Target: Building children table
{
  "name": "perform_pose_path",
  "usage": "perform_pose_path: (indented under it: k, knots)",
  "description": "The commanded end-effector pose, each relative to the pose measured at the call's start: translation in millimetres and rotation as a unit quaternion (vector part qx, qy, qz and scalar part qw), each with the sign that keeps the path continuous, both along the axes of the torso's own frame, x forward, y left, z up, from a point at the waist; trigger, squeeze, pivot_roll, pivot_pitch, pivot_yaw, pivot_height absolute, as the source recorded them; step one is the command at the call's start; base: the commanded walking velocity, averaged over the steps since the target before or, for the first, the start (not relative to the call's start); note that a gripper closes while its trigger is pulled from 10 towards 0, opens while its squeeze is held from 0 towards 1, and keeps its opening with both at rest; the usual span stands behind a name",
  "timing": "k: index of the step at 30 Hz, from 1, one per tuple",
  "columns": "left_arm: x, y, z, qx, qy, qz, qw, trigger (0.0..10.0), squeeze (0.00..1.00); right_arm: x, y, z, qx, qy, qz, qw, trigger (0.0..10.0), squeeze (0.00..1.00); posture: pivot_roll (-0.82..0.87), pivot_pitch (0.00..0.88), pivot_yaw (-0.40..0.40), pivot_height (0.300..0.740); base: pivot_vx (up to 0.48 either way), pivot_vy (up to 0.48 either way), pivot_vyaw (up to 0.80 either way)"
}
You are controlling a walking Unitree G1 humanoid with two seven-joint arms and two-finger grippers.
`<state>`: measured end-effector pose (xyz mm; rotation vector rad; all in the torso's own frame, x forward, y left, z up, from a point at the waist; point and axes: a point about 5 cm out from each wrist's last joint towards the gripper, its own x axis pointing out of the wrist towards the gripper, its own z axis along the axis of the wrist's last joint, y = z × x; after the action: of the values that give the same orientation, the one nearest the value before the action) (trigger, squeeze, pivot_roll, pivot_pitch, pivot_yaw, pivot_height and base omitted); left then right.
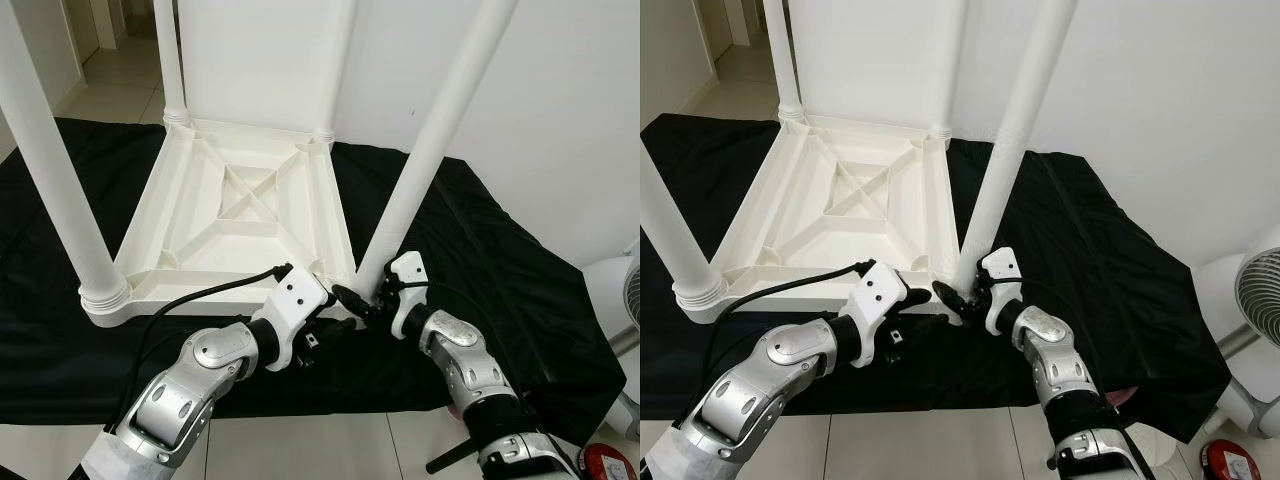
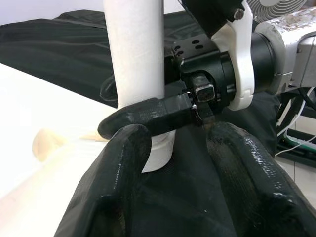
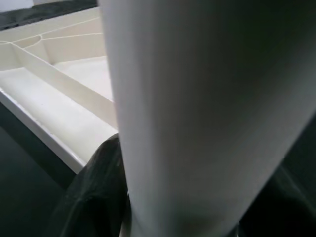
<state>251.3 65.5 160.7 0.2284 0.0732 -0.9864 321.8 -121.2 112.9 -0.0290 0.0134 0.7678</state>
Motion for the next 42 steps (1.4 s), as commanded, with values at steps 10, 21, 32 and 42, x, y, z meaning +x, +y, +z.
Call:
perform_pose_path:
  k: [10,21,32,42]
  knots:
    - [-5.6,-3.8,-2,-0.001,0.006,-0.014,1.0,10.0,0.0,-2.3,-0.5,-10,-0.001,0.016,-0.078,0.997,0.0,0.0,0.04,0.0,-0.139,0.74,0.0,0.0,0.0]
    - [-4.6,-7.0,-3,-0.004,0.008,-0.019,1.0,10.0,0.0,-10.5,14.0,-10,0.041,0.051,-0.246,0.967,10.0,0.0,0.02,0.0,-0.132,0.74,0.0,0.0,0.0]
    - [-1.7,-7.0,-1,-0.011,0.005,-0.008,1.0,10.0,0.0,-10.7,23.1,-4,0.064,0.055,-0.303,0.949,10.0,0.0,0.02,0.0,-0.135,0.74,0.0,0.0,0.0]
    - [3.9,-1.8,0,-0.007,-0.001,0.004,1.0,10.0,0.0,-14.3,15.0,-1,0.052,0.043,-0.31,0.948,10.0,1.0,0.02,0.0,-0.144,0.74,0.0,0.0,0.0]
